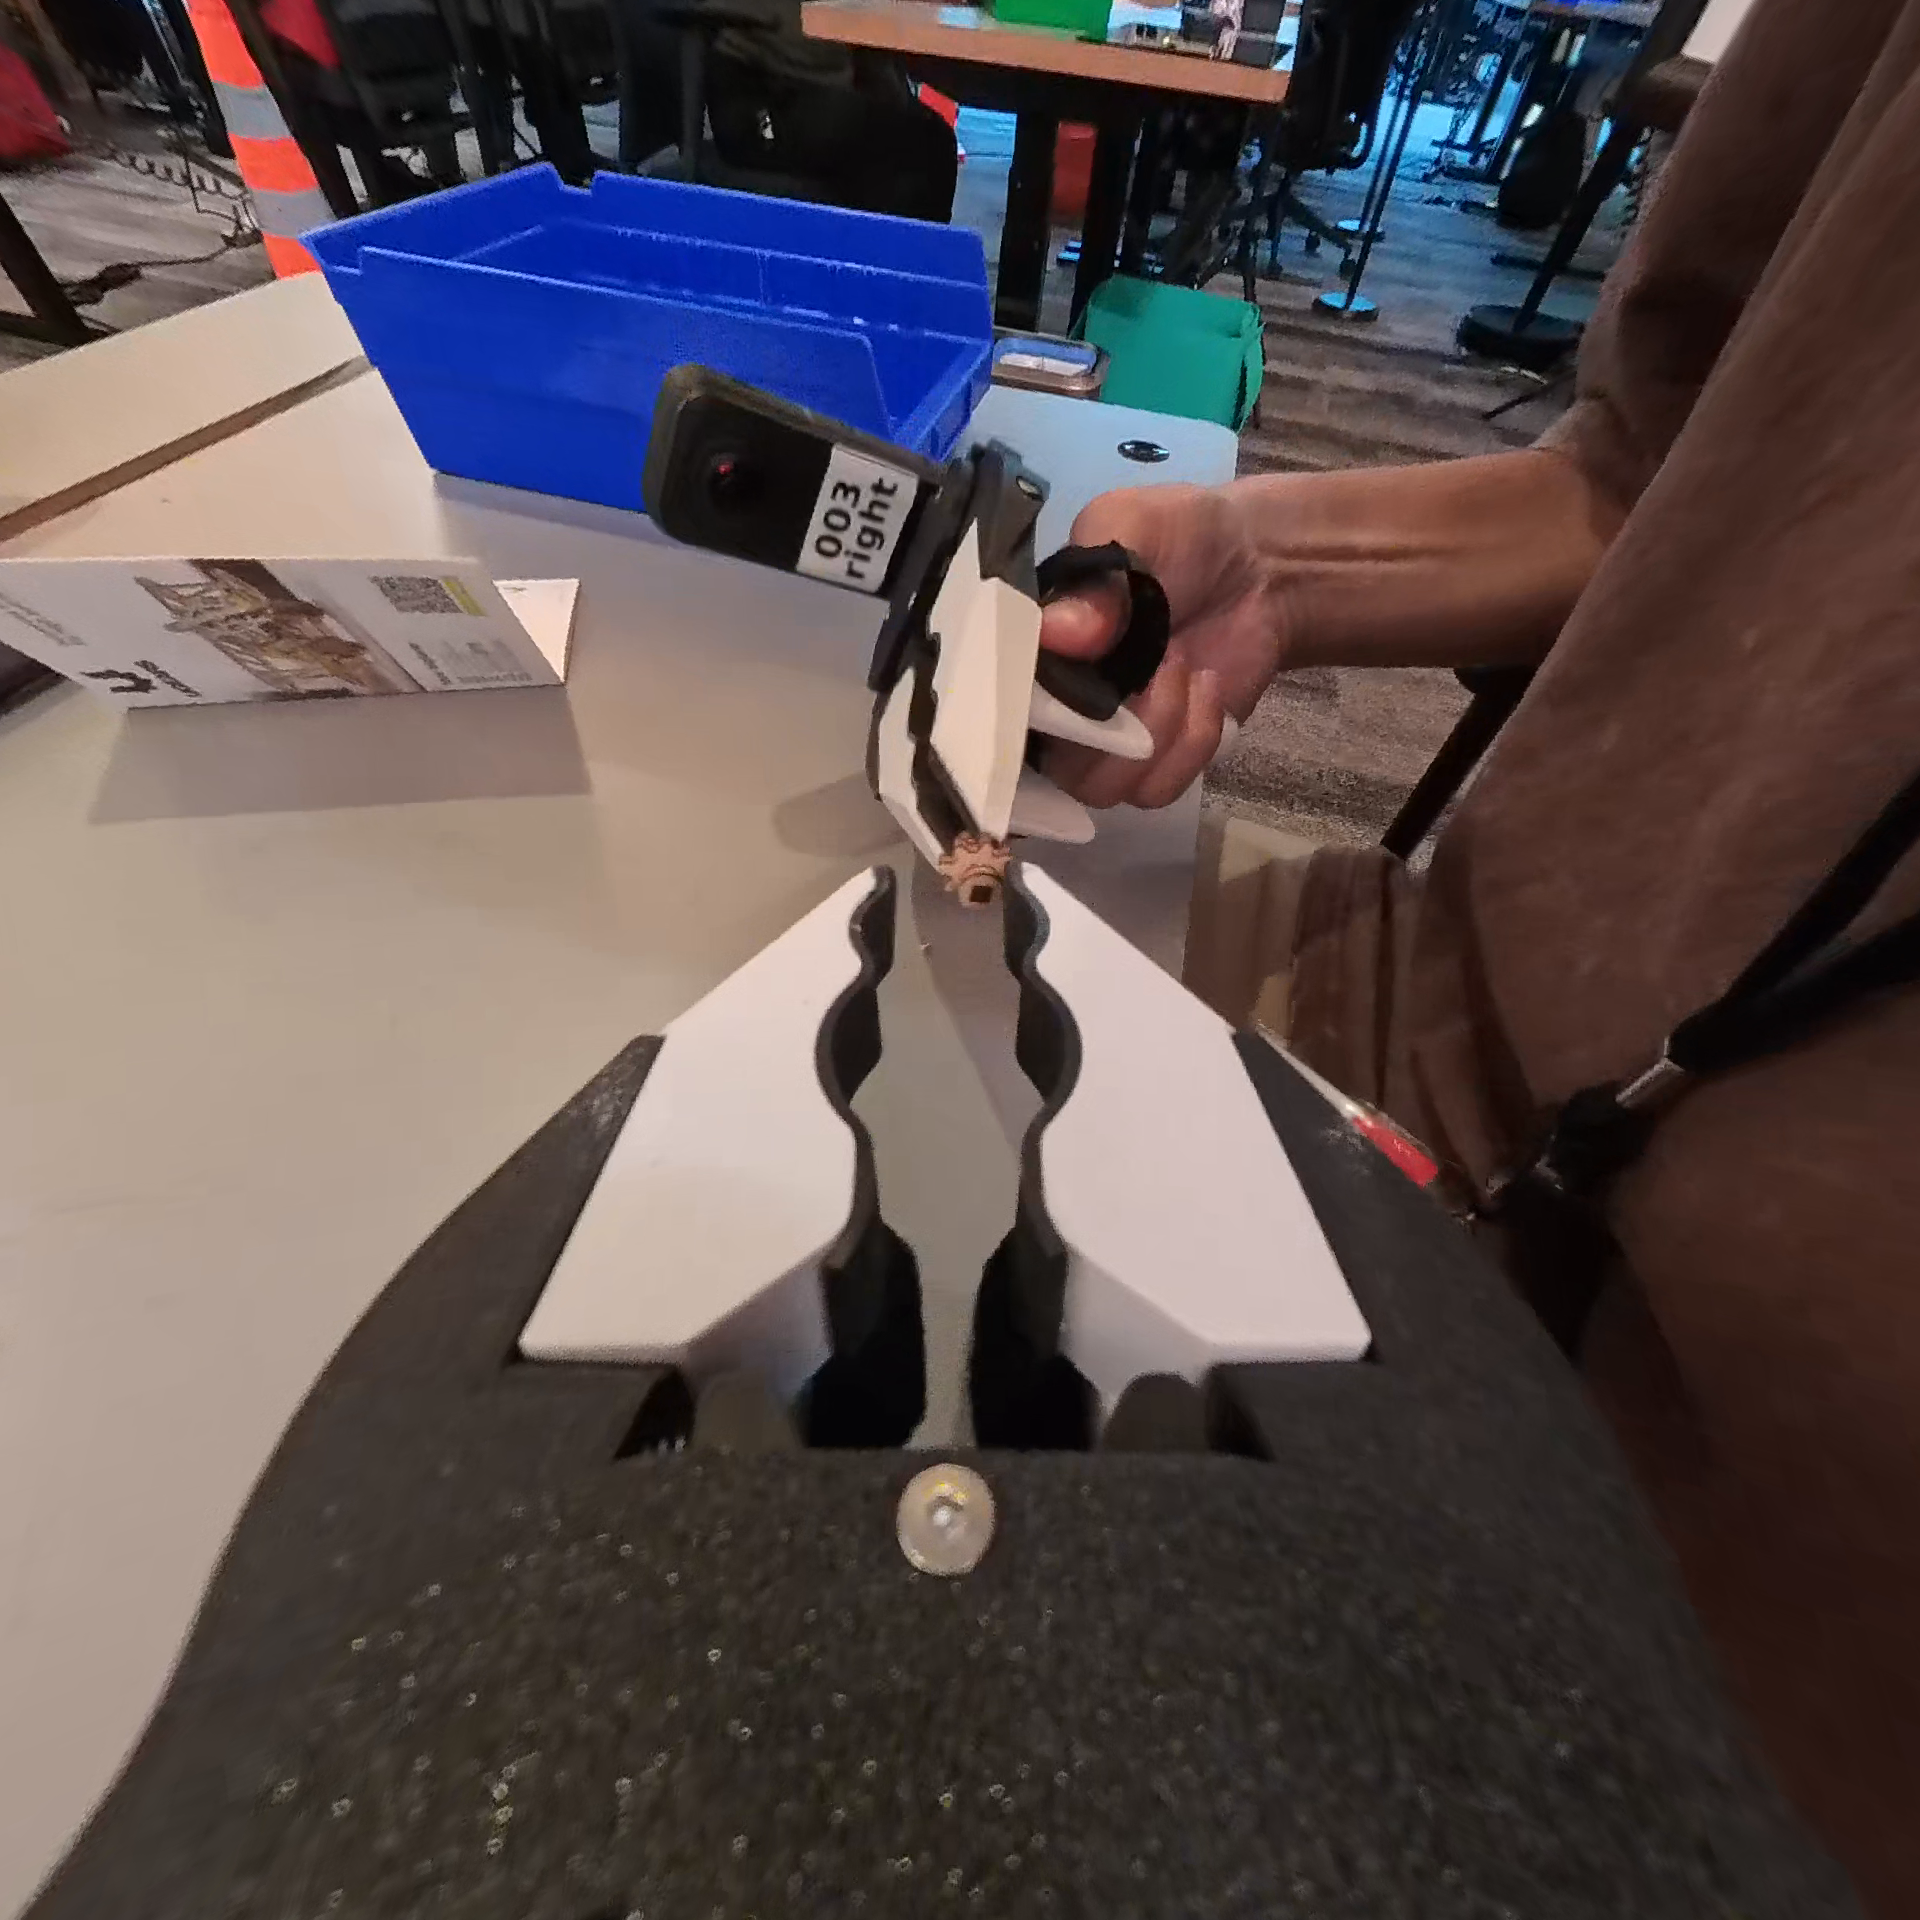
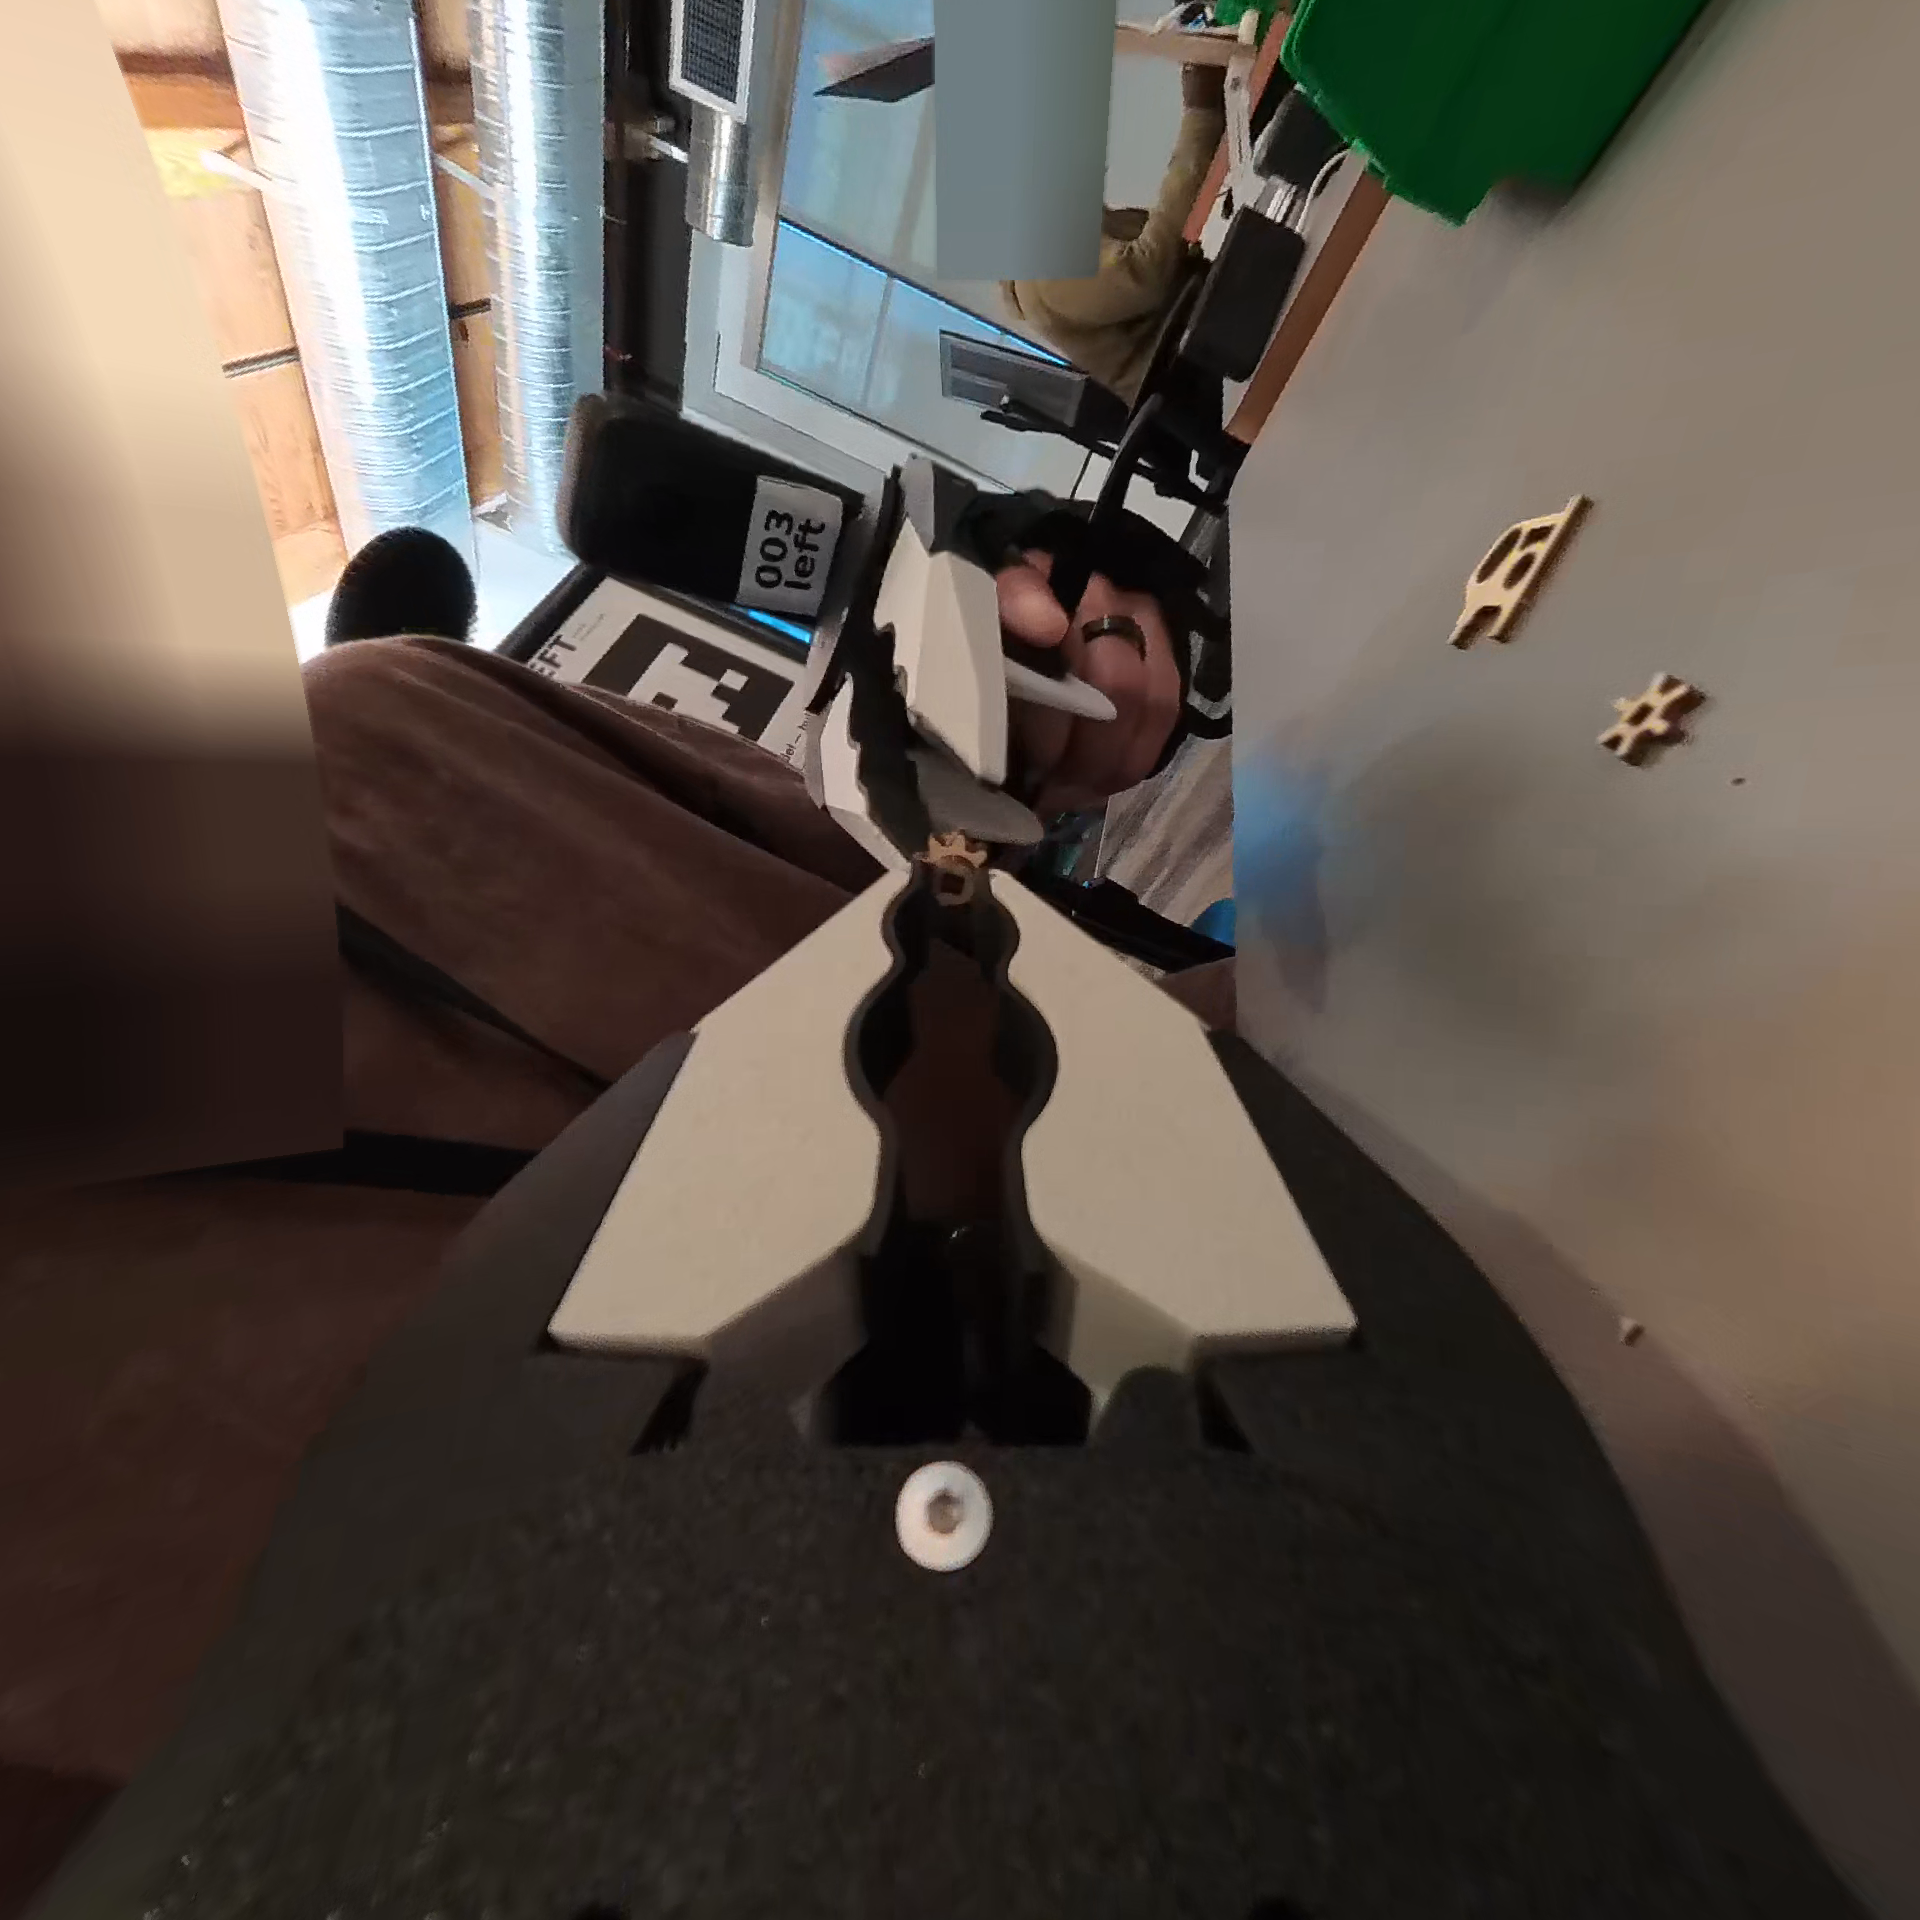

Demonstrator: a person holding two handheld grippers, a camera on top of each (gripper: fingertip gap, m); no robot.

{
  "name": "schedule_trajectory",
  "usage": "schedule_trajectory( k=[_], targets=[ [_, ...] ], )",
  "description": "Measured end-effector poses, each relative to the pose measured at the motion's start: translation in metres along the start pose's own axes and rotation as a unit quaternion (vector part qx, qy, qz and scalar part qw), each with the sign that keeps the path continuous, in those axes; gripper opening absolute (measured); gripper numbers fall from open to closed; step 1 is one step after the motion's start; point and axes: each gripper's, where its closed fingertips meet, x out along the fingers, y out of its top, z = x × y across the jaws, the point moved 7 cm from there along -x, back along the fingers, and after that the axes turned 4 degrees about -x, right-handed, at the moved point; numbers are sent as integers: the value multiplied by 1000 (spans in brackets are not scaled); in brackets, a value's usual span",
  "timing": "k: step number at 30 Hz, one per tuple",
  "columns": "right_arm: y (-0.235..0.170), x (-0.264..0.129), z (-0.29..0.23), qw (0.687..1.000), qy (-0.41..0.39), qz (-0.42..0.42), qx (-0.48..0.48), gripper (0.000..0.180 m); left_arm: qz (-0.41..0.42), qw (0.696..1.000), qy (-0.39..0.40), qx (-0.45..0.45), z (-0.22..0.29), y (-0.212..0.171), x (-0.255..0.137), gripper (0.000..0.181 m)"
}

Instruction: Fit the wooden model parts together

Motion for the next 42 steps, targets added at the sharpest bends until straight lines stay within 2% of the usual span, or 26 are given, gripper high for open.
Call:
schedule_trajectory(
  k=[7, 9, 20, 28, 34, 37, 42],
  targets=[
    [-1, 5, -3, 1000, -2, -4, -2, 8, -7, 1000, -7, 6, 6, -2, -8, 13],
    [-1, 4, -4, 1000, -4, -4, -2, 8, -9, 1000, -13, 10, 8, -2, -7, 6],
    [-3, 7, -6, 1000, -2, -6, 3, 8, -20, 999, -3, 34, 12, -1, -5, 6],
    [-3, 8, -14, 999, 22, -25, -34, 7, 22, 992, -98, -76, 10, 0, -8, 5],
    [-1, 9, -17, 998, -6, -19, -59, 7, 34, 988, -112, -106, 5, 0, -9, 5],
    [-3, 6, -13, 997, -32, -30, -63, 7, 18, 990, -100, -94, 4, -3, -6, 5],
    [-1, 1, -11, 997, -40, -25, -56, 7, -15, 1000, -11, -2, 8, -2, -4, 10]
  ],
)
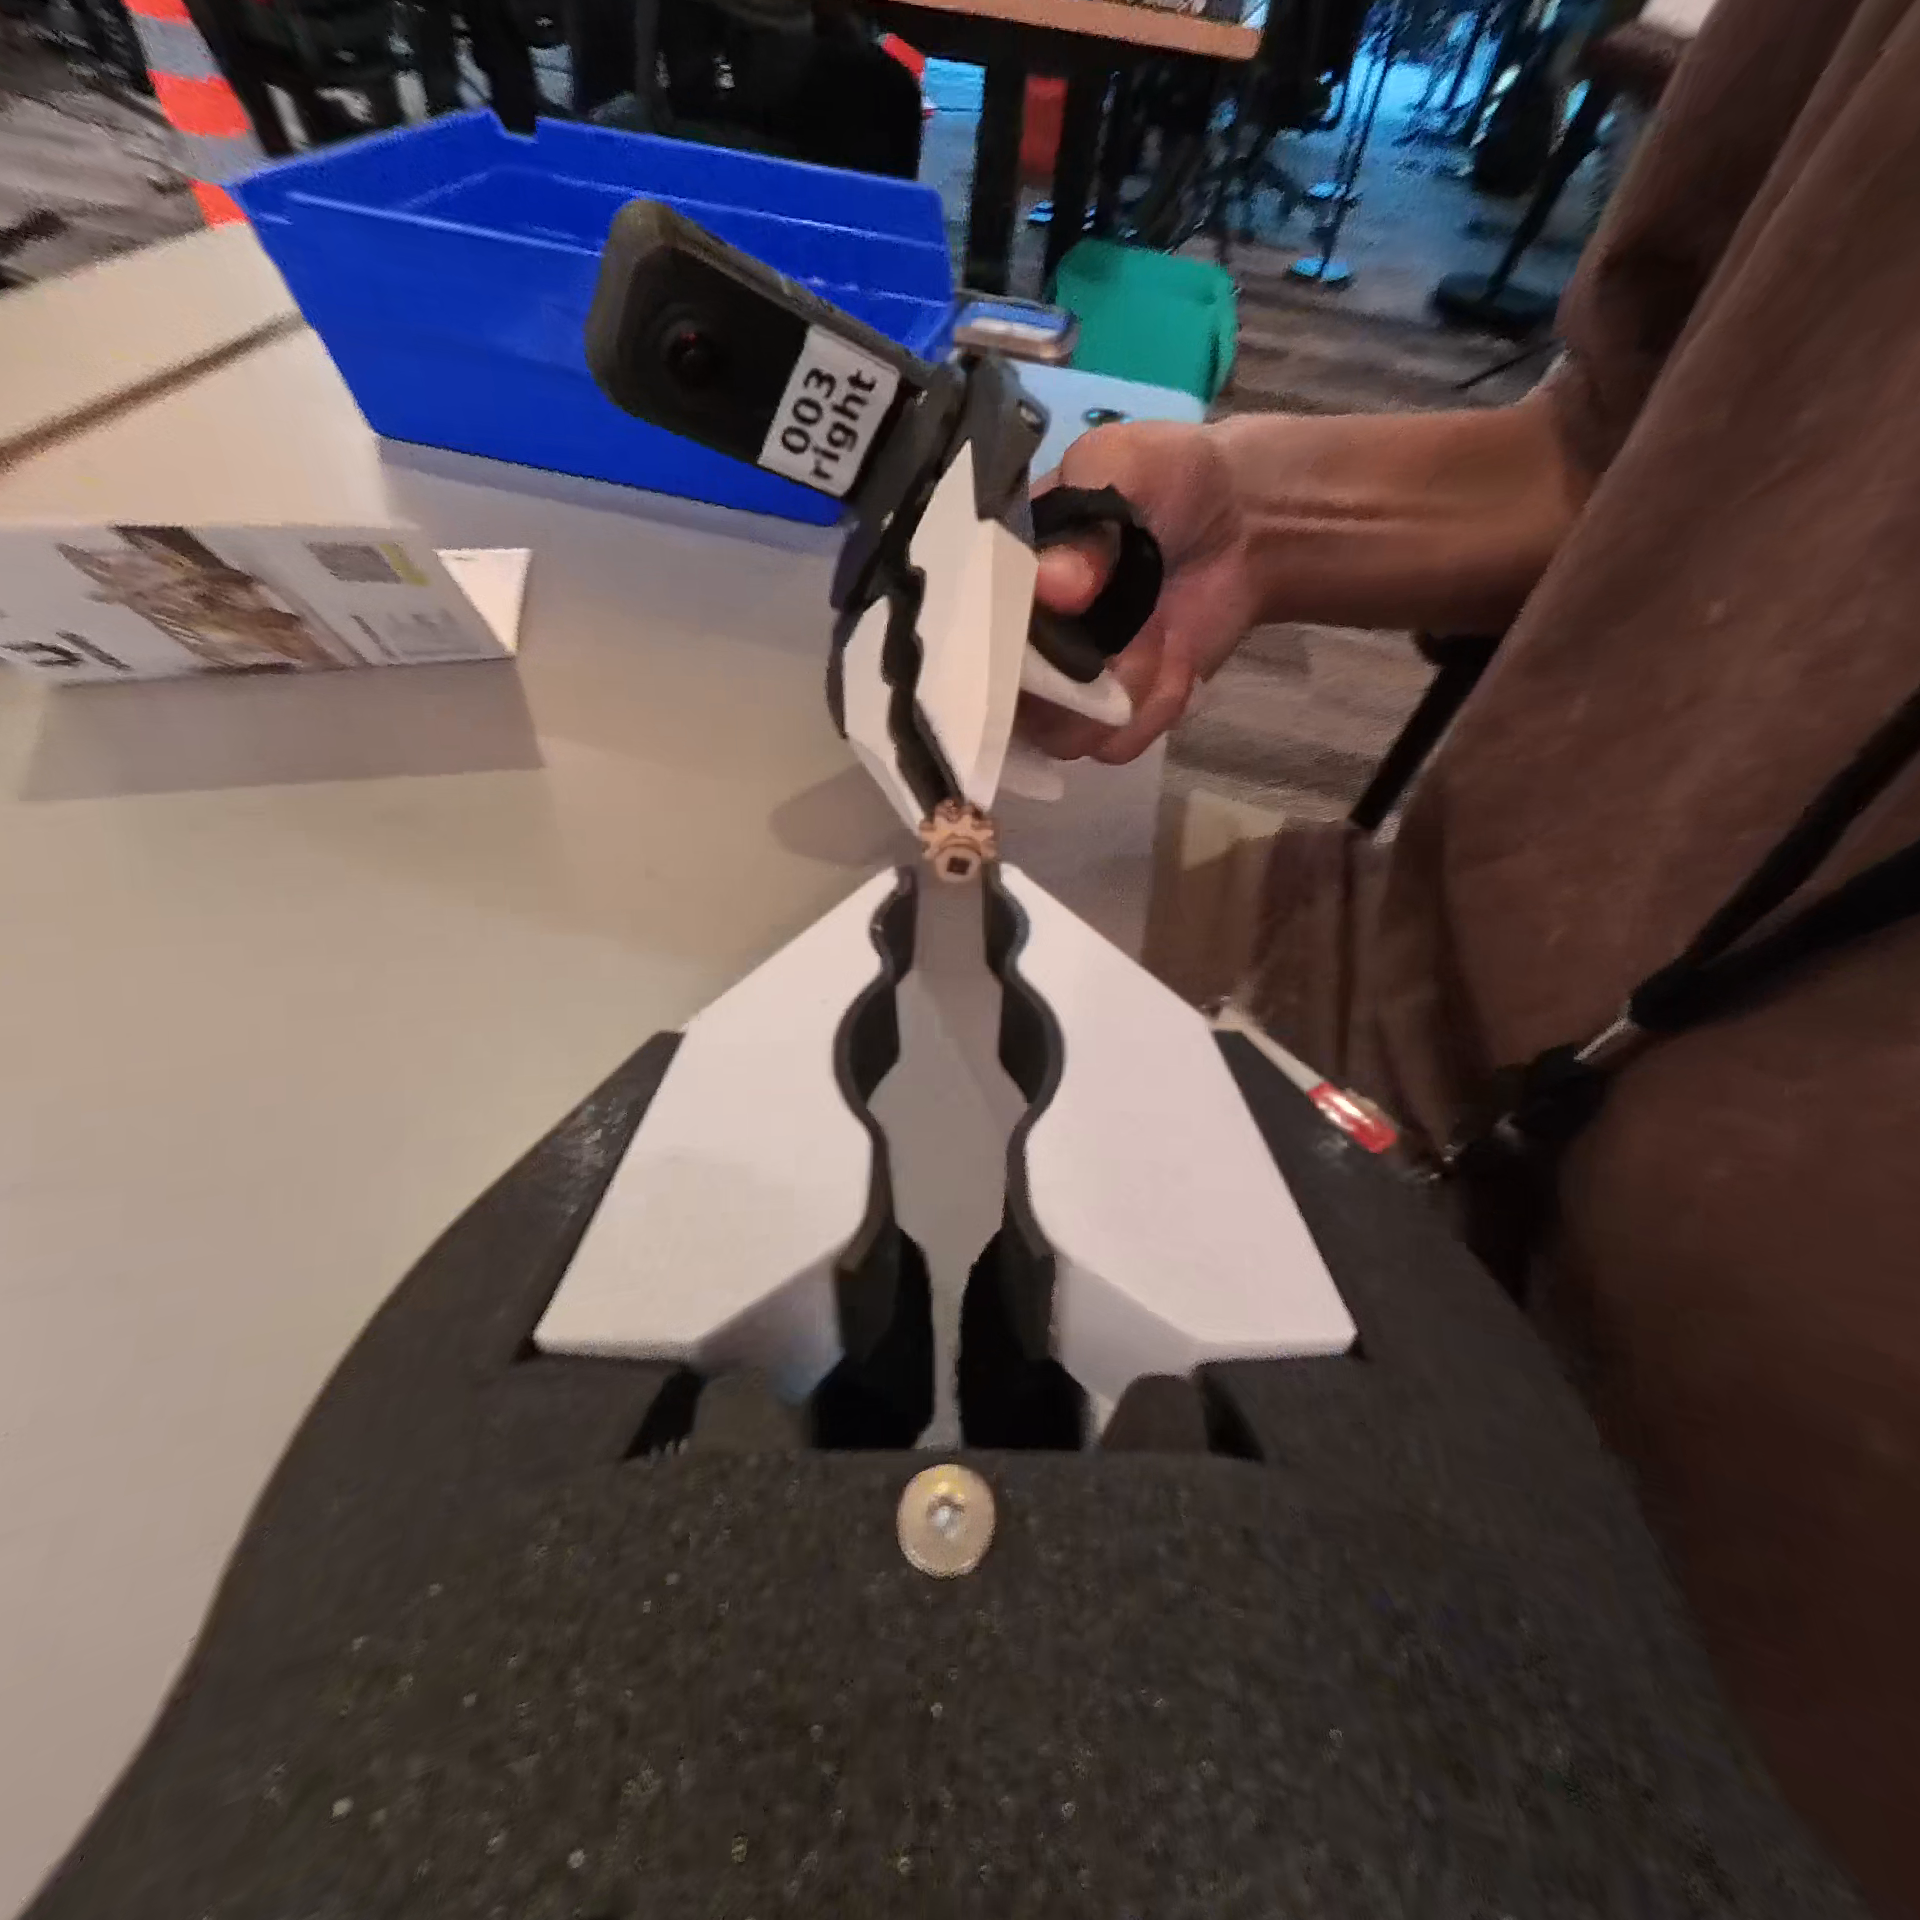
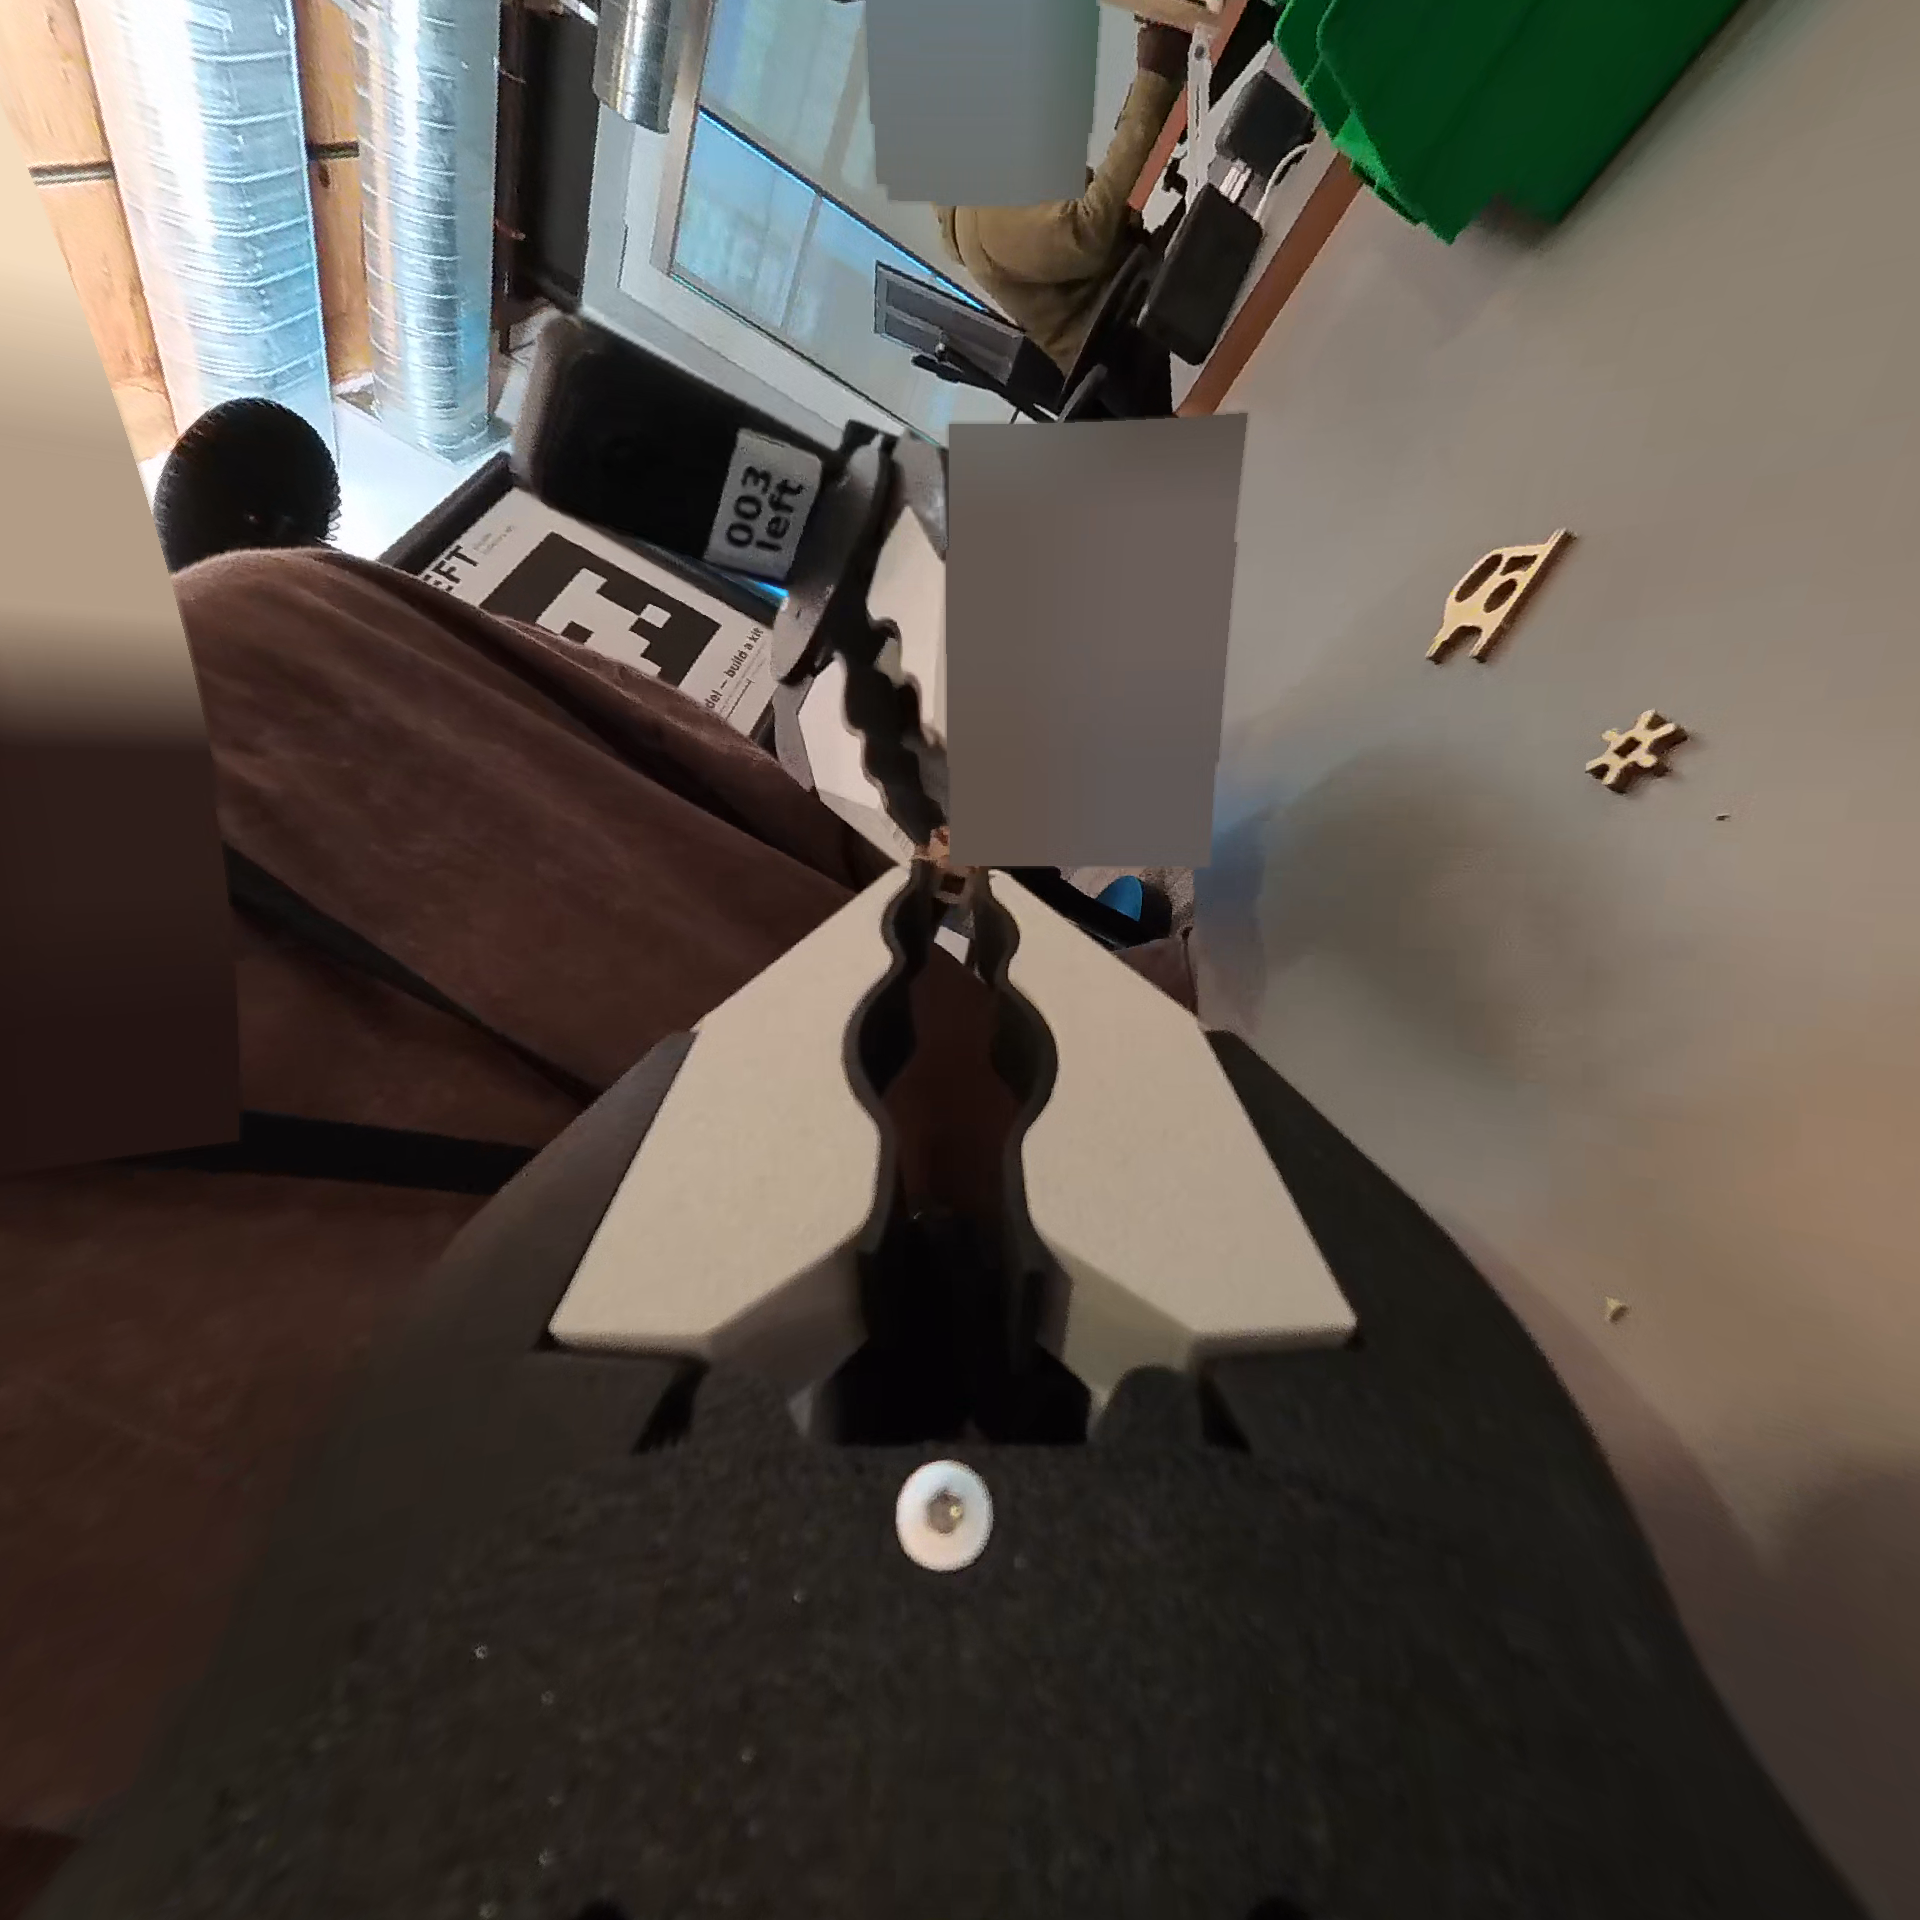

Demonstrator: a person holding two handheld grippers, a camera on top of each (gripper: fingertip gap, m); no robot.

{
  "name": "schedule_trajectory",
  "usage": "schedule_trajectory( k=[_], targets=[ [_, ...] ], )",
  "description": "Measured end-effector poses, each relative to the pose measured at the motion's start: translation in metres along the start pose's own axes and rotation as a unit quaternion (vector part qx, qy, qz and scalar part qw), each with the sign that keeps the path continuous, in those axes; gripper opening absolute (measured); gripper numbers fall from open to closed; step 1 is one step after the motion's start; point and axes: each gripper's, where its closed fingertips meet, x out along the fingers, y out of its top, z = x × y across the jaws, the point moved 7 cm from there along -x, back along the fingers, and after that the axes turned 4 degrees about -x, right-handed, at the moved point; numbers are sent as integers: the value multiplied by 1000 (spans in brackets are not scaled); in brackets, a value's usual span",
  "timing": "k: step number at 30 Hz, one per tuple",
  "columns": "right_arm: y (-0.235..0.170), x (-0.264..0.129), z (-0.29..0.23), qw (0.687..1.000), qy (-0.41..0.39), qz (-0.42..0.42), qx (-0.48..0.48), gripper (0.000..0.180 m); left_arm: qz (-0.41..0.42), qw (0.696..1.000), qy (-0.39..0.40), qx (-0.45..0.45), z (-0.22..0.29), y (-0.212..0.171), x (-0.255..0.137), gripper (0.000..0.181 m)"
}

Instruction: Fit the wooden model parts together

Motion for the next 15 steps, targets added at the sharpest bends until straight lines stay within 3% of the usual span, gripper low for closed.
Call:
schedule_trajectory(
  k=[8, 12, 15],
  targets=[
    [-3, 3, 4, 1000, -18, -9, 9, 7, -5, 1000, 5, 10, 1, -1, -3, 9],
    [-2, 4, 3, 1000, -16, -3, 11, 7, -22, 1000, 4, -1, 2, -6, 1, 19],
    [-4, 7, 3, 1000, -25, -10, 8, 7, -18, 1000, 2, -5, 3, -4, 2, 14]
  ],
)
